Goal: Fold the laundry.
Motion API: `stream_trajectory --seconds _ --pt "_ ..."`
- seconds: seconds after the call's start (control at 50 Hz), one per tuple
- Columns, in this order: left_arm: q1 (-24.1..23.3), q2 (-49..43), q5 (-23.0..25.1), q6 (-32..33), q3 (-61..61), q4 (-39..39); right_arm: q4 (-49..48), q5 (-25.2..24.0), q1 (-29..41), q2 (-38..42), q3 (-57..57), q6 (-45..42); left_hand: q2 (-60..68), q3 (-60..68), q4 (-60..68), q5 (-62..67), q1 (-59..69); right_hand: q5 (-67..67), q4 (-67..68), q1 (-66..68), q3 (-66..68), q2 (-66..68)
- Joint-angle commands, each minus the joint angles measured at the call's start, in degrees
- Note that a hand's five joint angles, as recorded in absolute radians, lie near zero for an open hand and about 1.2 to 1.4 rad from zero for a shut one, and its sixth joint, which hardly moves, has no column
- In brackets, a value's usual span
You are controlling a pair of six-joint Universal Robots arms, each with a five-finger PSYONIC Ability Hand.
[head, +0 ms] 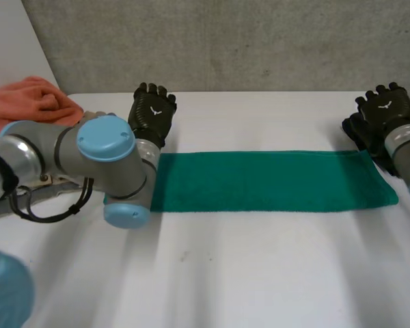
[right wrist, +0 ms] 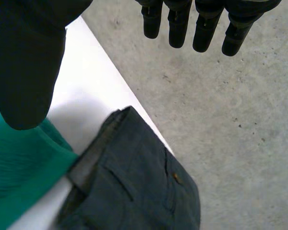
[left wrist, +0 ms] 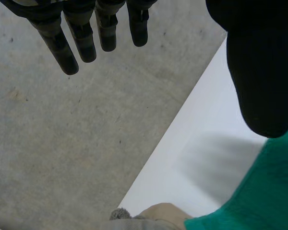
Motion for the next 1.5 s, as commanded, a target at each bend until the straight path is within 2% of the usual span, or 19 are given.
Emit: stream_trajectory --seconds 0.02,0.12,0.24,0.46,0.5,0.52,0.58,0.76,0.8,0.9,0.92,1.04,1.1,1.18,1.28,1.38,1.46,1.48,1.5 --pt "-0.3 13.2 0.3 -2.4 -15.9 -0.1 8.8 -8.1 -5.9 -9.7 11.2 5.3 -1.3 -1.6 -1.0 -2.2 -0.6 6.5 7.4 5.9 7.1 6.9" --pt "-0.1 20.2 2.2 -9.2 -25.7 0.2 14.4 -14.0 -10.3 -11.6 16.2 6.3 -1.1 -1.4 -0.8 -2.0 -0.5 12.4 13.3 11.8 12.9 12.8" --pt "1.1 24.9 8.4 -19.6 -34.4 0.5 14.8 -18.7 -13.9 -11.3 20.1 5.7 0.2 0.0 0.5 -0.7 0.9 20.9 21.7 20.2 21.4 21.2" --pt "2.6 25.1 9.2 -21.2 -37.0 0.8 10.3 -20.1 -15.0 -4.0 19.1 5.5 0.2 0.0 0.5 -0.7 0.9 28.9 29.8 28.3 29.4 29.3" --pt "2.7 25.1 9.1 -21.2 -37.0 0.8 9.7 -19.9 -15.0 -3.0 18.4 5.3 0.2 0.0 0.5 -0.7 0.9 42.8 43.7 42.2 43.3 43.2" --pt "2.8 25.1 9.1 -21.2 -36.9 0.9 8.9 -19.7 -15.1 -2.3 17.8 5.2 0.2 0.0 0.5 -0.7 0.9 66.8 67.7 66.2 67.3 67.2" --pt "2.8 25.2 9.2 -21.2 -36.9 0.9 7.8 -18.2 -15.1 -1.9 17.0 5.2 0.2 0.0 0.5 -0.7 0.9 67.1 68.0 66.4 67.6 67.4" --pt "2.8 26.8 9.0 -21.1 -37.3 0.8 4.1 -0.5 -18.9 -6.4 17.0 -1.3 0.2 0.0 0.5 -0.7 0.9 67.1 68.0 66.4 67.6 67.4" --pt "2.8 27.8 8.9 -21.2 -37.7 0.8 3.6 0.9 -19.5 -8.6 17.2 -7.9 0.2 0.0 0.5 -0.7 0.9 67.1 68.0 66.4 67.6 67.4" --pt "4.0 29.9 9.0 -21.3 -39.5 0.8 3.2 1.6 -18.6 -10.1 16.6 -15.3 0.2 0.0 0.5 -0.7 0.9 67.1 68.0 66.4 67.6 67.4" --pt "4.2 30.1 9.0 -21.3 -39.7 0.8 3.0 1.5 -17.9 -10.2 16.5 -15.3 0.2 0.0 0.5 -0.7 0.9 67.1 68.0 66.4 67.6 67.4" --pt "5.4 32.1 8.9 -21.3 -41.1 0.8 -2.1 0.1 -0.2 -12.4 14.9 -9.8 0.2 0.0 0.5 -0.7 0.9 67.1 68.0 66.4 67.6 67.4" --pt "6.1 33.2 8.9 -21.3 -41.8 0.8 -4.6 -1.8 5.0 -12.7 14.9 -9.0 0.2 0.0 0.5 -0.7 0.9 67.1 68.0 66.4 67.6 67.4" --pt "6.8 34.5 8.9 -21.4 -42.6 0.8 -9.2 -8.1 15.3 -11.7 14.6 -9.0 0.2 0.0 0.5 -0.7 0.9 67.1 68.0 66.4 67.6 67.4" --pt "6.7 35.1 8.9 -21.4 -43.3 0.8 -12.3 -18.4 28.5 -3.1 12.1 -9.5 0.2 0.0 0.5 -0.7 0.9 67.1 68.0 66.4 67.6 67.4" --pt "6.4 35.0 9.0 -21.4 -43.6 0.8 -11.5 -22.5 33.3 1.6 11.9 -10.4 0.2 0.0 0.5 -0.7 0.9 67.1 68.0 66.4 67.6 67.4" --pt "6.4 34.5 9.0 -21.4 -43.2 0.8 -11.3 -22.0 34.0 2.5 12.3 -11.8 0.2 0.0 0.5 -0.7 0.9 67.1 68.0 66.4 67.6 67.4" --pt "6.3 34.4 9.0 -21.4 -43.2 0.8 -11.2 -21.7 34.0 2.4 12.4 -12.2 0.2 0.0 0.5 -0.7 0.9 58.0 58.9 57.3 58.5 58.3" --pt "6.3 34.3 9.0 -21.4 -43.1 0.8 -11.0 -21.4 33.9 2.2 12.7 -12.3 0.2 0.0 0.5 -0.7 0.9 40.2 41.1 39.6 40.7 40.6"
